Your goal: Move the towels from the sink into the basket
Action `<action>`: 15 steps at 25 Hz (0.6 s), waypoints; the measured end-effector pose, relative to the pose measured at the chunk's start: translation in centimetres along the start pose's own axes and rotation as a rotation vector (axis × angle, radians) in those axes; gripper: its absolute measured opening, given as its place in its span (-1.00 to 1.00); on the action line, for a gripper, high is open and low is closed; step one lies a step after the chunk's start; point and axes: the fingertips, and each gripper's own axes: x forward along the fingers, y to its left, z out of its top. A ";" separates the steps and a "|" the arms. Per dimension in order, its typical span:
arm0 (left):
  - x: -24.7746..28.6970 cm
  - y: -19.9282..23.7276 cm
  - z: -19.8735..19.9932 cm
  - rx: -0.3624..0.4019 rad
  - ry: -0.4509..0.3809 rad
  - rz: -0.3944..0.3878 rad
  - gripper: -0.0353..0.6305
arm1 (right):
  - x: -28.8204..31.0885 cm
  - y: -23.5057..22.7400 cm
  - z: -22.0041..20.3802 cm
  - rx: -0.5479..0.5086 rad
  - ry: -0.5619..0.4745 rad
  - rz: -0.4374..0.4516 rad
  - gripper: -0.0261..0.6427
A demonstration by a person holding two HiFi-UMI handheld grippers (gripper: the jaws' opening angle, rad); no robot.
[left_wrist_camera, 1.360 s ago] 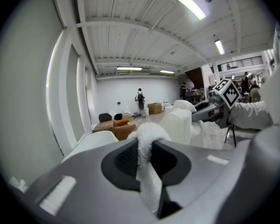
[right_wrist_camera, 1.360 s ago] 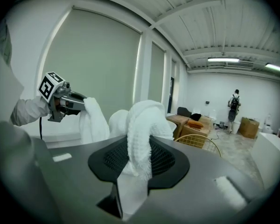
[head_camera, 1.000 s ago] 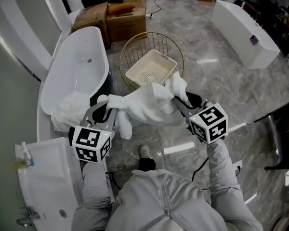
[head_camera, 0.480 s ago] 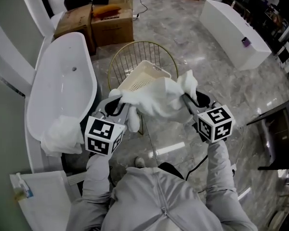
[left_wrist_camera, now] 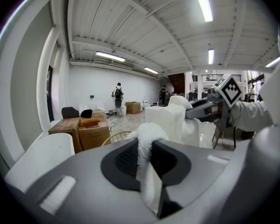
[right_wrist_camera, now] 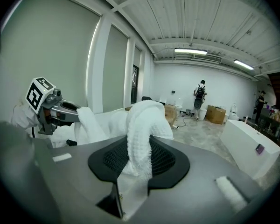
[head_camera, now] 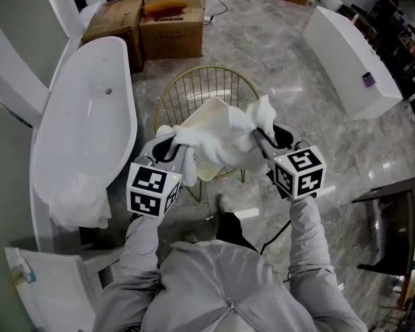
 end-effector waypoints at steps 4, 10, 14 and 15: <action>4.1 1.4 -1.7 -0.070 0.034 0.075 -0.61 | 5.5 -1.7 -0.8 -0.015 0.038 0.097 -0.60; 10.5 2.6 -5.4 -0.172 0.103 0.159 -0.61 | 13.0 -3.2 -3.9 -0.034 0.136 0.246 -0.59; 13.5 3.8 -8.5 -0.246 0.146 0.211 -0.61 | 17.5 -3.9 -6.7 -0.041 0.209 0.306 -0.59; 14.1 4.0 -9.2 -0.259 0.163 0.222 -0.61 | 18.5 -4.0 -7.4 -0.041 0.225 0.318 -0.59</action>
